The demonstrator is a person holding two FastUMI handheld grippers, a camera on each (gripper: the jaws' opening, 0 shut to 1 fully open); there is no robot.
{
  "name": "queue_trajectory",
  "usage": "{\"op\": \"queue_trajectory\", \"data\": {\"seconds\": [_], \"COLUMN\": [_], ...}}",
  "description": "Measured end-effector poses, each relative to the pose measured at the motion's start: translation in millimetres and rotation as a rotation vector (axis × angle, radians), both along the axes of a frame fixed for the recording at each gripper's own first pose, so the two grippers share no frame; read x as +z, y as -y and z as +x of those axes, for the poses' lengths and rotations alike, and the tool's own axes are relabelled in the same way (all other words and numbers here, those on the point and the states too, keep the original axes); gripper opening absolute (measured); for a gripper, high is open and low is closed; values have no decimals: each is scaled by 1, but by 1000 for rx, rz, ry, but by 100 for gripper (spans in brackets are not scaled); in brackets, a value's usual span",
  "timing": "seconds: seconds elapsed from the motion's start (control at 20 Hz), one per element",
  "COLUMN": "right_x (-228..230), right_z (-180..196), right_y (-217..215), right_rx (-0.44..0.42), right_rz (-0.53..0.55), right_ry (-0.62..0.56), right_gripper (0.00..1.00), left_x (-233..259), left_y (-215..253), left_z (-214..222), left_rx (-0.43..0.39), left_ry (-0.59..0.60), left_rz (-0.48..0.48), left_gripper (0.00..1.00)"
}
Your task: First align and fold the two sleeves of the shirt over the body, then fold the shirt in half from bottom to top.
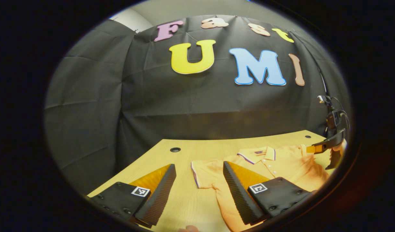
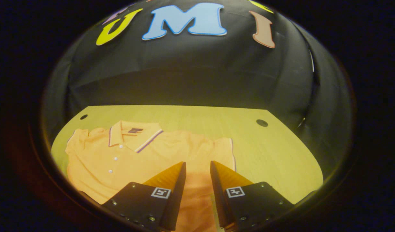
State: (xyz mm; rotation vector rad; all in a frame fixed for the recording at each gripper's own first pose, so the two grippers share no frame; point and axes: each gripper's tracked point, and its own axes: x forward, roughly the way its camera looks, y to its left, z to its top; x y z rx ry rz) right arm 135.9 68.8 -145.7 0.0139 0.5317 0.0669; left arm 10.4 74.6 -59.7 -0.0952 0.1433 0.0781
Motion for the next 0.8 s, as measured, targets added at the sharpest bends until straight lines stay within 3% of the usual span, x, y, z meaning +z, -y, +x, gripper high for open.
{"op": "queue_trajectory", "data": {"seconds": [0.05, 0.1, 0.3, 0.35, 0.6, 0.75, 0.8], "right_x": [-5, -11, -41, -45, -48, -48, -48], "right_z": [1, 1, 0, 1, 1, 4, 5], "right_y": [11, 18, 35, 37, 33, 27, 25], "right_rx": [-30, -49, -88, -92, -75, -63, -57], "right_rz": [18, 36, 59, 59, 79, 89, 80], "right_ry": [-11, -25, -92, -101, -103, -104, -101], "right_gripper": [47, 47, 53, 53, 57, 9, 8], "left_x": [0, -1, -4, -5, -7, -10, -11], "left_y": [0, 0, 2, 2, 1, 3, 4], "left_z": [0, 1, 2, 1, 2, 2, 2], "left_rx": [0, 0, -2, -2, 2, -4, -4], "left_ry": [-1, -1, -8, -10, -16, -23, -27], "left_rz": [-1, -1, -6, -7, -8, -19, -18], "left_gripper": [96, 92, 96, 100, 99, 94, 93]}}
